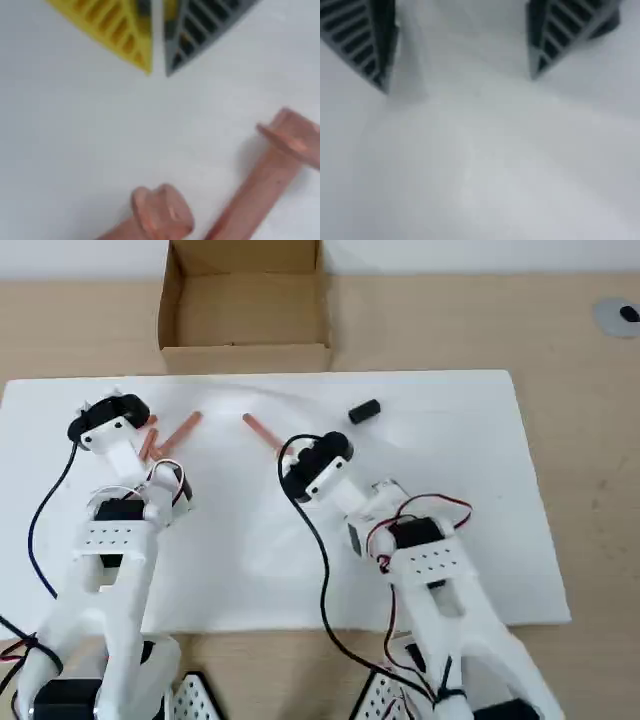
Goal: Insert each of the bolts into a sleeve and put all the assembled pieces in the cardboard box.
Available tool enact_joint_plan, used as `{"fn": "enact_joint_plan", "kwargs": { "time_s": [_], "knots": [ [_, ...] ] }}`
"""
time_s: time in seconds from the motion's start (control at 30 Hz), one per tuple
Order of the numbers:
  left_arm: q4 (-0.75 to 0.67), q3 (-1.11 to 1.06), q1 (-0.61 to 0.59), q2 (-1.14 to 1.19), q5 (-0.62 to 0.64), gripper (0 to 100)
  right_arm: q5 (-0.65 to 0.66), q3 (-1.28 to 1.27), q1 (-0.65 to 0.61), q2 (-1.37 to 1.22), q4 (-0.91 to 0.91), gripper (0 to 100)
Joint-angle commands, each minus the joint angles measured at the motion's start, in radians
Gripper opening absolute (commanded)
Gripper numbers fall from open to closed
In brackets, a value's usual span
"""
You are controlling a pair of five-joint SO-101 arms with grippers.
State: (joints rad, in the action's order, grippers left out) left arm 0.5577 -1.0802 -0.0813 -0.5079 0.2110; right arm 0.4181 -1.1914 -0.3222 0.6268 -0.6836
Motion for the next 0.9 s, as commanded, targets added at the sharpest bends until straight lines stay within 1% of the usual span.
{"fn": "enact_joint_plan", "kwargs": {
  "time_s": [0.0,0.27,0.43,0.53,0.63,0.77,0.87],
  "knots": [
    [-0.015,0.034,0.015,0.001,-0.006,2,0.002,0.056,0.012,-0.018,0.000,28.8],
    [-0.015,0.034,0.015,0.002,-0.006,2,0.000,0.189,0.007,-0.015,-0.137,29.7],
    [-0.017,0.034,0.015,0.002,-0.006,2,-0.043,0.343,-0.001,-0.021,-0.322,29.9],
    [-0.017,0.034,0.015,0.002,-0.006,2,-0.051,0.354,-0.028,-0.021,-0.399,29.9],
    [-0.017,0.034,0.015,0.002,-0.006,2,-0.120,0.331,-0.041,-0.021,-0.400,30.0],
    [-0.017,0.034,0.015,0.002,-0.006,3,-0.351,0.325,-0.036,-0.022,-0.367,30.0],
    [-0.017,0.034,0.015,0.002,-0.006,3,-0.479,0.325,-0.041,-0.024,-0.367,30.0]
  ]
}}
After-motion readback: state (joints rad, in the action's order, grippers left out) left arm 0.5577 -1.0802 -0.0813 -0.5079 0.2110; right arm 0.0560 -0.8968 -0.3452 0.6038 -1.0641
